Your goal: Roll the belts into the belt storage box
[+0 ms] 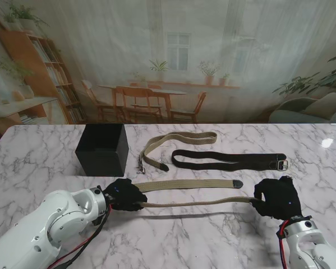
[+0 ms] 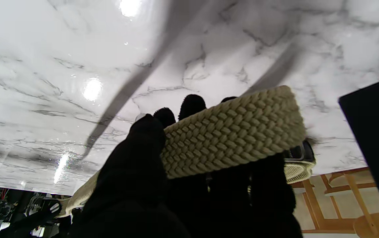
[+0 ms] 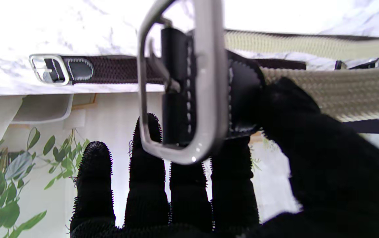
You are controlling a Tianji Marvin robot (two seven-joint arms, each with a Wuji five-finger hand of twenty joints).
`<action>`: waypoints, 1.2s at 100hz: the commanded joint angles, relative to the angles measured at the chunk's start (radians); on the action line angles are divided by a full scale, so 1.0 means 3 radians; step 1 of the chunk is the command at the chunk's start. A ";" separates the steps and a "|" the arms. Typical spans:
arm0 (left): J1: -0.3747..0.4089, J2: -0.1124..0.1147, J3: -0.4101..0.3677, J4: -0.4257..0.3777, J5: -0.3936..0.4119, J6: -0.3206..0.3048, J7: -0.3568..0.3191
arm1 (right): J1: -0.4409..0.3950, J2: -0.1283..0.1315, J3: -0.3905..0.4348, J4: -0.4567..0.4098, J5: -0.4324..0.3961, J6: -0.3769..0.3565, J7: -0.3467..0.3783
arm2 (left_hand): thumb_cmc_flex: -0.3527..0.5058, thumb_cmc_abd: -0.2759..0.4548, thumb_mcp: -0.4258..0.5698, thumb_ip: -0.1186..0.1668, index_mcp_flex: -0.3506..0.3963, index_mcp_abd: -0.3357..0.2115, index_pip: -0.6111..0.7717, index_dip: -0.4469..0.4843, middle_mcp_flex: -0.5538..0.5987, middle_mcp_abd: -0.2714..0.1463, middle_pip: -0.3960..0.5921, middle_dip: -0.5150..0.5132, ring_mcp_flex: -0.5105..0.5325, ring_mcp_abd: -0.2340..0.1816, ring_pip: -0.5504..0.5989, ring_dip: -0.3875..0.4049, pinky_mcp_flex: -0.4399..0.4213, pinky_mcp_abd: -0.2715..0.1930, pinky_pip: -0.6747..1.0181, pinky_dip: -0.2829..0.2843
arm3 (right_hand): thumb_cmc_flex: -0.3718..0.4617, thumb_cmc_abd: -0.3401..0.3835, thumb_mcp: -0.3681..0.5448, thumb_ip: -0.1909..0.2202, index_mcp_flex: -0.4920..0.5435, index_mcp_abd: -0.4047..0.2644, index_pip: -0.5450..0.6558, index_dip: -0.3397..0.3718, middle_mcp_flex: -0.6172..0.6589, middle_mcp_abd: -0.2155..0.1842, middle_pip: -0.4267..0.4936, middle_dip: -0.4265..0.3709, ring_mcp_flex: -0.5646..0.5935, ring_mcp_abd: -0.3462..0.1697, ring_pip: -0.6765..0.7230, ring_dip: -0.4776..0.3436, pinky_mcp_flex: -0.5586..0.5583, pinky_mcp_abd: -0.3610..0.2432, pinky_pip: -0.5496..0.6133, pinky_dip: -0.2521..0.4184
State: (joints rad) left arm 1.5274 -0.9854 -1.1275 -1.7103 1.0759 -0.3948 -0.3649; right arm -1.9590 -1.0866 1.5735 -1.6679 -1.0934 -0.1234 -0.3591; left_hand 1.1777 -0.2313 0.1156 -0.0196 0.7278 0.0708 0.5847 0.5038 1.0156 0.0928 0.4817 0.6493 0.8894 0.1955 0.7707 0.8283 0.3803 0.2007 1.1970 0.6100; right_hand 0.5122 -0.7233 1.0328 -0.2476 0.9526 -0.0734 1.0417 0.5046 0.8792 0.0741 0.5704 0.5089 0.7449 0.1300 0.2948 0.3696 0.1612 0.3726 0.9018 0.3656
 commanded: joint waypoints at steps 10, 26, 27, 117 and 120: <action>-0.0035 -0.0029 0.0094 0.0063 -0.0021 0.0010 0.0195 | 0.0052 -0.0003 -0.0054 0.0077 0.0063 0.0012 0.0080 | 0.0148 0.0057 0.0004 0.0081 0.0144 -0.0085 0.0244 0.0086 0.0146 0.0163 0.0307 -0.0025 0.0248 0.0153 0.0528 0.0262 0.0165 0.0066 0.0427 0.0206 | 0.0263 0.0185 0.0263 0.0209 0.0082 -0.0096 0.0234 0.0178 0.0467 0.0032 0.0095 0.0089 0.0439 0.0074 0.0212 0.0070 0.0137 0.0128 -0.0029 0.0027; 0.0057 -0.0041 -0.0048 -0.0125 0.0129 -0.0062 0.0288 | 0.0034 -0.0013 0.0002 0.0070 0.0128 -0.0012 0.0111 | 0.0135 0.0107 -0.0066 0.0076 0.0119 -0.0105 0.0176 -0.0002 0.0160 0.0172 0.0375 -0.0007 0.0550 -0.0026 0.0972 0.0384 0.0437 0.0069 0.0788 0.0291 | 0.0266 0.0238 0.0230 0.0219 0.0046 -0.0077 0.0258 0.0265 0.0785 0.0136 0.0088 0.0139 0.0874 0.0064 0.0360 0.0158 0.0461 0.0107 0.0254 0.0141; 0.0066 -0.0041 -0.0064 -0.0141 0.0146 -0.0073 0.0294 | 0.0032 -0.0014 0.0006 0.0070 0.0133 -0.0014 0.0109 | 0.0134 0.0108 -0.0073 0.0078 0.0122 -0.0101 0.0169 -0.0011 0.0163 0.0167 0.0381 -0.0007 0.0566 -0.0040 0.1006 0.0386 0.0456 0.0062 0.0821 0.0294 | 0.0268 0.0239 0.0231 0.0220 0.0043 -0.0073 0.0261 0.0270 0.0789 0.0138 0.0090 0.0142 0.0883 0.0061 0.0368 0.0164 0.0470 0.0103 0.0270 0.0148; 0.0653 0.0021 -0.0534 -0.0384 0.0884 -0.0183 -0.0054 | 0.0222 -0.0007 -0.0123 0.0465 0.0132 0.0352 0.0048 | -0.0333 -0.0301 0.0165 0.0063 -0.0234 -0.0024 -0.0762 -0.0111 -0.0422 -0.0044 -0.0446 0.0151 -0.0128 -0.0136 -0.0285 -0.0022 -0.0069 0.0026 0.0066 0.0055 | 0.0295 0.0237 0.0243 0.0231 0.0016 -0.0023 0.0313 0.0289 0.0730 0.0112 0.0131 0.0246 0.0834 0.0000 0.0419 0.0248 0.0443 0.0072 0.0380 0.0185; 0.0653 0.0024 -0.0530 -0.0378 0.0892 -0.0185 -0.0078 | 0.0229 -0.0007 -0.0129 0.0482 0.0136 0.0362 0.0045 | -0.0373 -0.0279 0.0195 0.0057 -0.0276 -0.0021 -0.0846 -0.0139 -0.0529 -0.0039 -0.0462 0.0054 -0.0182 -0.0142 -0.0368 -0.0045 -0.0096 0.0013 0.0025 0.0064 | 0.0295 0.0239 0.0241 0.0231 0.0016 -0.0023 0.0313 0.0289 0.0726 0.0110 0.0131 0.0247 0.0832 0.0003 0.0418 0.0248 0.0440 0.0074 0.0377 0.0184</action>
State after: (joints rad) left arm 1.7194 -0.9829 -1.2905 -1.8361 1.3352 -0.4460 -0.3552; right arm -1.8931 -1.0901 1.5366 -1.5419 -1.0556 -0.0277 -0.3459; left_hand 1.0614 -0.2906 0.1332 -0.0118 0.6844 0.0795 0.3794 0.4834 0.9151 0.0785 0.3631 0.7010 0.8630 0.1401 0.7067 0.8293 0.3756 0.2026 1.2271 0.6189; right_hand 0.5134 -0.6957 1.0294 -0.2356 0.9501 -0.0480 1.0569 0.5576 1.0909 0.1080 0.5842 0.5725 0.9892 0.1458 0.3950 0.4292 0.3132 0.3736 1.0184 0.4155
